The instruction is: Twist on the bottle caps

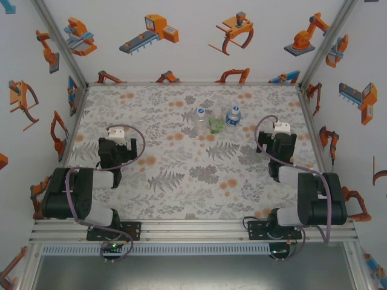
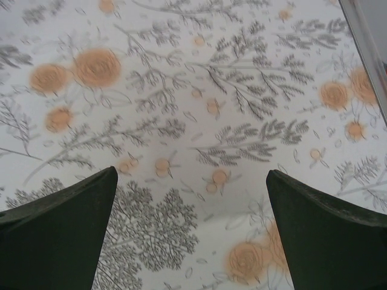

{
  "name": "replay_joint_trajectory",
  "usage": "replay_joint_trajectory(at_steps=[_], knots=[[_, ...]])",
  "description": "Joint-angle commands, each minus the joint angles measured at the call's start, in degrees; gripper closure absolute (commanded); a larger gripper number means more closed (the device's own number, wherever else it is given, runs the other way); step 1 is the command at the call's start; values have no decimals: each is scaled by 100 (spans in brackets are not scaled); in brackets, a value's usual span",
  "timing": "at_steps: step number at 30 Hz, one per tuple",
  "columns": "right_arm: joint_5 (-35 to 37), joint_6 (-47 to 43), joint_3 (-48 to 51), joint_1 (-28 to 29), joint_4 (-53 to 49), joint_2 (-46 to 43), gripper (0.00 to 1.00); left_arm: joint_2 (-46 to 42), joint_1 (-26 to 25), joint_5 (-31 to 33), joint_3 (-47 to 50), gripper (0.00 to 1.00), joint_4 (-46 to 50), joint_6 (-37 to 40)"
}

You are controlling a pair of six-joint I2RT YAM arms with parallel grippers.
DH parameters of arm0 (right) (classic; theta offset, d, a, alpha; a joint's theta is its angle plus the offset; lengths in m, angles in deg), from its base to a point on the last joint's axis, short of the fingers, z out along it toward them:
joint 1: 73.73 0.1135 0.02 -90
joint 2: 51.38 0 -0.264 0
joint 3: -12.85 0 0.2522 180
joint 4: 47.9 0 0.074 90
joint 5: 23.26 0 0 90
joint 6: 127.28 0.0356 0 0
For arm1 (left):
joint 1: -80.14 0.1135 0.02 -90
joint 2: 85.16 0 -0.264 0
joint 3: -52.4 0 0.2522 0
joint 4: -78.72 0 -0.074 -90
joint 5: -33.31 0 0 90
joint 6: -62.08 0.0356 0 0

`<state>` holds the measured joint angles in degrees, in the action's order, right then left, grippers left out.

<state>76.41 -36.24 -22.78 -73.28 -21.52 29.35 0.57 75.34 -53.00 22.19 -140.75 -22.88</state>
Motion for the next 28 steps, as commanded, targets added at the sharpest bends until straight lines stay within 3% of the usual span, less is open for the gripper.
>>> replay_joint_trajectory(at_steps=[1,3,7,12,28], knots=[[-502,88,173,-53,1082,471,1,360,74,-263,18,3,-968,-263],[-518,79,139,-67,1206,688,1,143,111,-352,-197,3,-219,-275],[-529,228,47,-156,1099,756,1,208,366,-770,-537,3,341,-435],[-41,405,50,-159,1092,752,1,241,401,-656,-596,3,395,-514],[-79,380,42,-155,1074,752,1,238,418,-664,-611,3,422,-556]])
